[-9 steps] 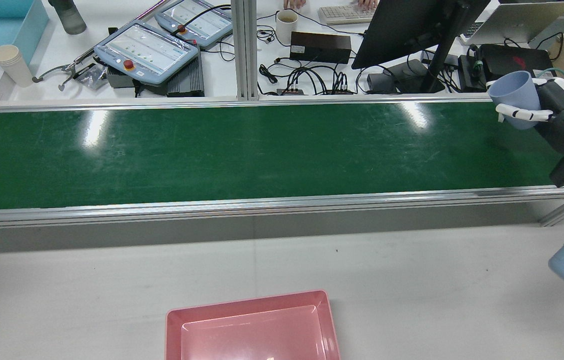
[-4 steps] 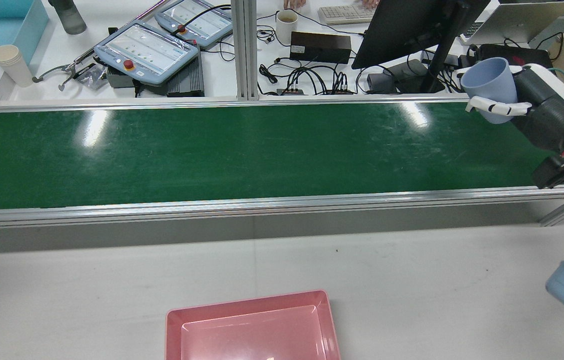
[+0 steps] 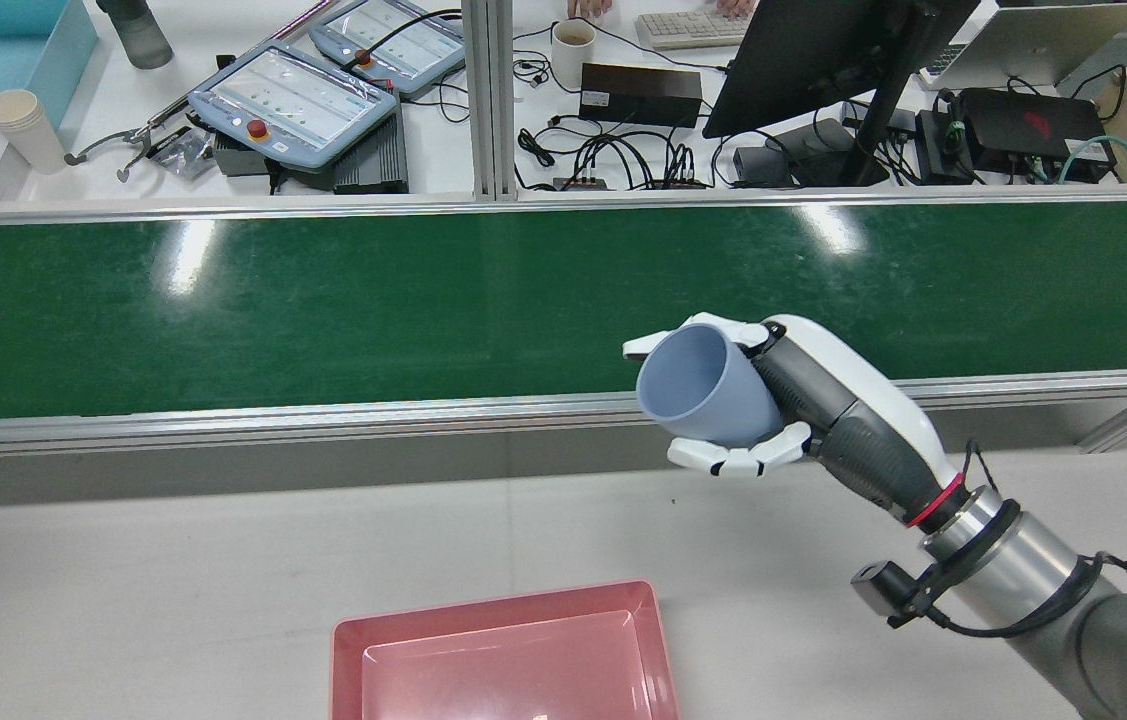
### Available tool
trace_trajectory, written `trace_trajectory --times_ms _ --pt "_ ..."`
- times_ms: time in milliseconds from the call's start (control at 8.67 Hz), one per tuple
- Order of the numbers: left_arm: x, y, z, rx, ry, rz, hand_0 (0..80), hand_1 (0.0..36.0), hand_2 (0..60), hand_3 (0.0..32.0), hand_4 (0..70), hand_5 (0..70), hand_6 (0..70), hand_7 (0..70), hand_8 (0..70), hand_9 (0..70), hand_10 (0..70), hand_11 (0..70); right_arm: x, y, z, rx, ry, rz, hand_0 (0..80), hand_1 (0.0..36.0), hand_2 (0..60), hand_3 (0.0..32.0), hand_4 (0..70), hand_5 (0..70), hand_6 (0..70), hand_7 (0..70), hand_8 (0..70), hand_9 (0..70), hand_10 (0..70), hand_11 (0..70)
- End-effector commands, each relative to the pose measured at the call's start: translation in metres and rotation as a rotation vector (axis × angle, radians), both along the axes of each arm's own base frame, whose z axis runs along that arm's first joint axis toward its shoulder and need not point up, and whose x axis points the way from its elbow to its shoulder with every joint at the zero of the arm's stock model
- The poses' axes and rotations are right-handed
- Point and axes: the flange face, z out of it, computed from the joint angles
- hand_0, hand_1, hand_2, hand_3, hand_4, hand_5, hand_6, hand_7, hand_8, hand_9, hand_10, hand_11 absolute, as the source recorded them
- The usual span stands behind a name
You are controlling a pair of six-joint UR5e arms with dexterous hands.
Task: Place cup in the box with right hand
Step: 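Carry the cup toward the pink tray and lower it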
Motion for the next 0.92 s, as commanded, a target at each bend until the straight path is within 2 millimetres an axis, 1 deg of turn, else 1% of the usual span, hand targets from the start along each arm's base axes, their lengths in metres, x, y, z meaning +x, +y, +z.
trace_trajectory --times_ms 0,115,231,346,462,577,692,808 --pt "0.0 0.0 0.0 -0.001 0.0 0.0 0.0 0.0 0.0 0.0 0.0 0.0 0.0 0.0 0.0 0.0 0.0 0.0 -0.073 0.072 -0.039 0.046 0.015 -0.078 49.7 31.1 60.0 0.0 14.2 13.2 26.0 70.0 46.5 70.0 27.4 41.5" --pt "0.0 0.0 0.0 -0.001 0.0 0.0 0.0 0.0 0.0 0.0 0.0 0.0 0.0 0.0 0.0 0.0 0.0 0.0 -0.085 0.088 -0.038 0.046 0.027 -0.102 49.4 30.4 60.0 0.0 11.0 12.9 25.0 70.0 45.2 70.0 26.5 40.3" --pt "0.0 0.0 0.0 0.001 0.0 0.0 0.0 0.0 0.0 0.0 0.0 0.0 0.0 0.0 0.0 0.0 0.0 0.0 -0.095 0.1 -0.038 0.053 0.038 -0.127 49.5 29.4 60.0 0.0 6.7 12.4 22.8 70.0 41.7 65.9 23.7 36.4" --pt "0.0 0.0 0.0 -0.001 0.0 0.0 0.0 0.0 0.0 0.0 0.0 0.0 0.0 0.0 0.0 0.0 0.0 0.0 -0.101 0.107 -0.038 0.055 0.039 -0.145 50.7 28.7 45.2 0.0 0.0 10.3 14.2 49.7 22.3 38.7 11.5 19.2" --pt "0.0 0.0 0.0 -0.001 0.0 0.0 0.0 0.0 0.0 0.0 0.0 0.0 0.0 0.0 0.0 0.0 0.0 0.0 -0.104 0.11 -0.038 0.055 0.039 -0.153 52.6 26.6 22.7 0.0 0.0 7.8 6.0 17.9 3.2 8.3 0.7 3.6" --pt "0.0 0.0 0.0 -0.001 0.0 0.0 0.0 0.0 0.0 0.0 0.0 0.0 0.0 0.0 0.0 0.0 0.0 0.0 -0.107 0.113 -0.037 0.055 0.04 -0.16 52.2 25.4 18.0 0.0 0.0 6.8 4.1 11.2 0.0 1.6 0.0 0.0" --pt "0.0 0.0 0.0 -0.001 0.0 0.0 0.0 0.0 0.0 0.0 0.0 0.0 0.0 0.0 0.0 0.0 0.0 0.0 -0.108 0.116 -0.037 0.055 0.04 -0.168 51.1 23.9 16.4 0.0 0.0 6.2 3.7 10.3 0.0 0.7 0.0 0.0" --pt "0.0 0.0 0.0 -0.001 0.0 0.0 0.0 0.0 0.0 0.0 0.0 0.0 0.0 0.0 0.0 0.0 0.0 0.0 -0.109 0.117 -0.037 0.055 0.04 -0.171 50.5 23.0 16.2 0.0 0.0 6.0 4.0 11.8 0.0 1.6 0.0 0.0"
